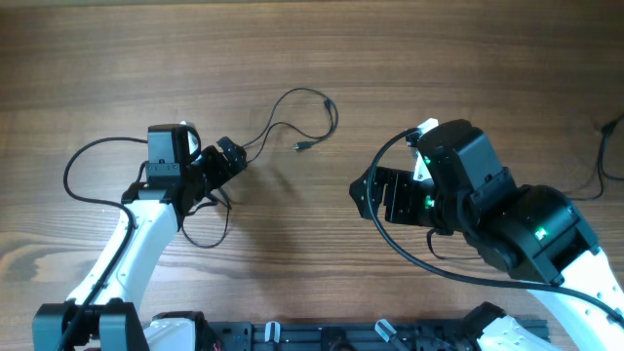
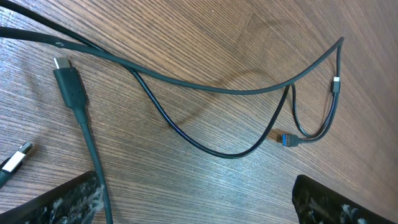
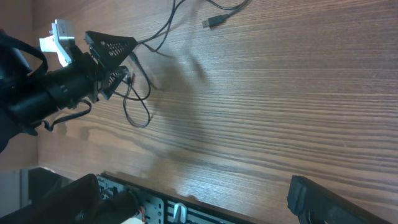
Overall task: Untangle cables
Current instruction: 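Bring the right gripper back toward center and hold above the table, then move the right gripper left toward the left gripper's cable bundle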
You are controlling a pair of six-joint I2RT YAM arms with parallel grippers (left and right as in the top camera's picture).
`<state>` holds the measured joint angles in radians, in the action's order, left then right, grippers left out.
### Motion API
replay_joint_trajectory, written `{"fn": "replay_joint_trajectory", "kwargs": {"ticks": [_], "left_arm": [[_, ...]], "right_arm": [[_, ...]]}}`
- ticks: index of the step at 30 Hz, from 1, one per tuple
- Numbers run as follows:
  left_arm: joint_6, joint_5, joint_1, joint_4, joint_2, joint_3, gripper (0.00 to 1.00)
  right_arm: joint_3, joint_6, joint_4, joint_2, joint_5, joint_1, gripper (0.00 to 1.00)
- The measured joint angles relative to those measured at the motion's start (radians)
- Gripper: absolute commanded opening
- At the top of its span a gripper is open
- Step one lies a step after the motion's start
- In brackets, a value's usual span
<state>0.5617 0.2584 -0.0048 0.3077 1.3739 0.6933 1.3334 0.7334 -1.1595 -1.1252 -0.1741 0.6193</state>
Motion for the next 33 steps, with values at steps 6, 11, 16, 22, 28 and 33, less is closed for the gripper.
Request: {"fn": "replay_joint_trajectory", "kwargs": {"ticks": [6,11,16,22,28,33], "left_arm": [[0.000,0.000,0.000,0.000,0.000,0.000,1.00],[0.000,0.000,0.000,0.000,0.000,0.000,1.00],[0.000,0.000,0.000,0.000,0.000,0.000,1.00],[0.000,0.000,0.000,0.000,0.000,0.000,1.00],[0.000,0.000,0.000,0.000,0.000,0.000,1.00],[0.000,0.000,0.000,0.000,0.000,0.000,1.00]], "right_arm": [[0.000,0.003,0.029,0.000,0.035,0.000,1.00],[0.000,0.042,0.058,-0.004,0.117,0.000,1.00],[0.000,0.079,0.097,-0.064,0.168,0.000,1.00],[-0.001,0.097,0.162,-0.198,0.183,0.000,1.00],[-0.001,0.119,0.260,-0.317,0.184,0.000,1.00],[-0.001,0.122,0.291,-0.396,0.187,0.000,1.00]]}}
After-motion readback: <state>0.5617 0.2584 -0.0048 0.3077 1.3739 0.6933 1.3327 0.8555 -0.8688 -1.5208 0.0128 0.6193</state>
